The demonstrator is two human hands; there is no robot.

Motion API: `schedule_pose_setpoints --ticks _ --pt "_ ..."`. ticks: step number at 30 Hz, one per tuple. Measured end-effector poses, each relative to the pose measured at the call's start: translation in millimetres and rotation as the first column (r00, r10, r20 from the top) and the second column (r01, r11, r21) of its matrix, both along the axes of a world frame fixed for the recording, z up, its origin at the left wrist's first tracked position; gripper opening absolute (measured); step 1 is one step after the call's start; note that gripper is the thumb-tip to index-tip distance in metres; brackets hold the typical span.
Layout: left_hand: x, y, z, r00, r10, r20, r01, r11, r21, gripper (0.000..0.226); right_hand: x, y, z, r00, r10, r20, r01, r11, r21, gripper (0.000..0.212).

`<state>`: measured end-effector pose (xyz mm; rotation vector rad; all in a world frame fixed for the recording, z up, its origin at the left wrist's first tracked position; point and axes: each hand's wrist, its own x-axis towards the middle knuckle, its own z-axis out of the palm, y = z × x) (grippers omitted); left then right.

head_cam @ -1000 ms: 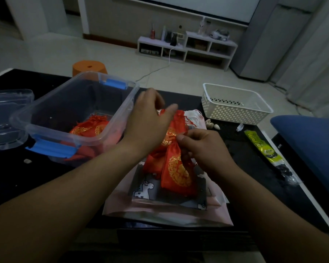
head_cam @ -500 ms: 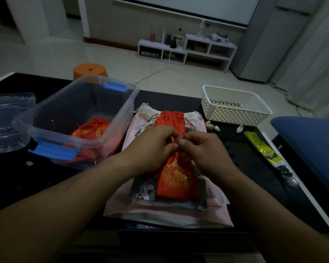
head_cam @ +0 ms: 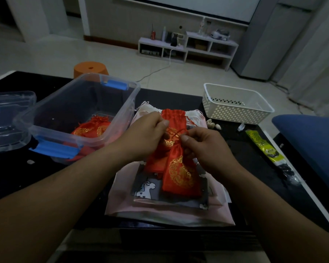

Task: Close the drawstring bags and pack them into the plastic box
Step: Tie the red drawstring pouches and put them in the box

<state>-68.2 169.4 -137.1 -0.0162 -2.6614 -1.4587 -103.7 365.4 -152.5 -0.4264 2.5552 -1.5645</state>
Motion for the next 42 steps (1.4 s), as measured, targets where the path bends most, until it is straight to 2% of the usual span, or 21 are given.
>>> schedule_pose_setpoints --ticks 2,5,7,9,11,12,14,16,21,24,27,32,34,36,38,39,40,41,42 --pt "3 2 3 0.997 -0.024 0.070 0.023 1.000 0.014 0.029 0 1 0 0.997 -0.015 0.070 0.019 0.998 -0.058 0.020" --pt "3 -5 10 0.972 -0.138 0.190 0.167 0.975 -0.144 0.033 -1 5 3 0.990 -0.030 0.137 0.045 0.993 -0.108 0.022" --pt "3 -13 17 0.926 -0.243 0.290 0.292 0.946 -0.139 0.034 -1 8 5 0.993 -0.015 0.119 0.027 0.995 -0.093 0.020" --pt "5 -15 22 0.888 -0.299 0.349 0.356 0.928 -0.111 0.032 1 7 5 0.999 -0.002 0.037 0.002 1.000 -0.009 0.017" --pt "8 -10 18 0.908 -0.271 0.319 0.333 0.930 -0.158 0.029 2 4 5 0.998 0.006 -0.065 0.001 0.996 0.092 0.014" --pt "9 -5 14 0.941 -0.233 0.247 0.290 0.929 -0.228 0.027 2 2 5 0.995 0.010 -0.097 0.001 0.993 0.116 0.013" --pt "9 2 6 0.974 -0.208 0.087 0.225 0.914 -0.338 0.027 2 0 5 0.992 0.018 -0.124 -0.003 0.993 0.121 0.015" --pt "9 6 1 0.968 -0.246 0.045 0.244 0.890 -0.385 0.029 2 0 5 0.990 0.031 -0.138 -0.013 0.991 0.130 0.015" --pt "5 7 -4 0.976 -0.214 -0.042 0.184 0.910 -0.371 0.010 5 0 5 0.986 0.042 -0.159 -0.017 0.988 0.151 0.011" --pt "6 6 -1 0.972 -0.201 -0.123 0.139 0.911 -0.388 0.014 4 0 5 0.987 0.033 -0.159 -0.011 0.990 0.138 0.010" --pt "7 7 0 0.975 -0.202 -0.095 0.144 0.896 -0.420 0.015 3 -1 3 0.987 0.032 -0.156 -0.008 0.989 0.150 0.010" --pt "3 3 7 0.965 -0.235 0.118 0.263 0.875 -0.407 0.015 1 -2 2 0.991 0.020 -0.130 0.000 0.989 0.146 0.014" --pt "3 0 12 0.951 -0.234 0.202 0.299 0.857 -0.419 0.017 2 -3 1 0.986 0.033 -0.162 -0.006 0.986 0.165 0.012" --pt "2 -1 12 0.957 -0.193 0.217 0.276 0.837 -0.472 0.019 3 -5 1 0.976 0.042 -0.215 0.002 0.980 0.199 0.010" --pt "2 1 9 0.981 -0.119 0.154 0.171 0.903 -0.395 0.018 3 -5 2 0.969 0.020 -0.247 0.031 0.980 0.199 0.012" --pt "3 2 8 0.991 -0.074 0.115 0.102 0.959 -0.263 0.018 2 -4 4 0.970 0.000 -0.243 0.045 0.982 0.183 0.014" --pt "3 4 8 0.995 -0.034 0.097 0.041 0.996 -0.073 0.019 3 -3 6 0.974 -0.017 -0.227 0.055 0.985 0.163 0.015" --pt "4 6 9 0.994 -0.012 0.109 -0.004 0.990 0.144 0.021 3 -3 8 0.977 -0.032 -0.209 0.063 0.987 0.145 0.014" --pt "4 8 10 0.991 -0.016 0.135 -0.031 0.940 0.339 0.021 4 -3 9 0.980 -0.041 -0.195 0.067 0.989 0.129 0.012"
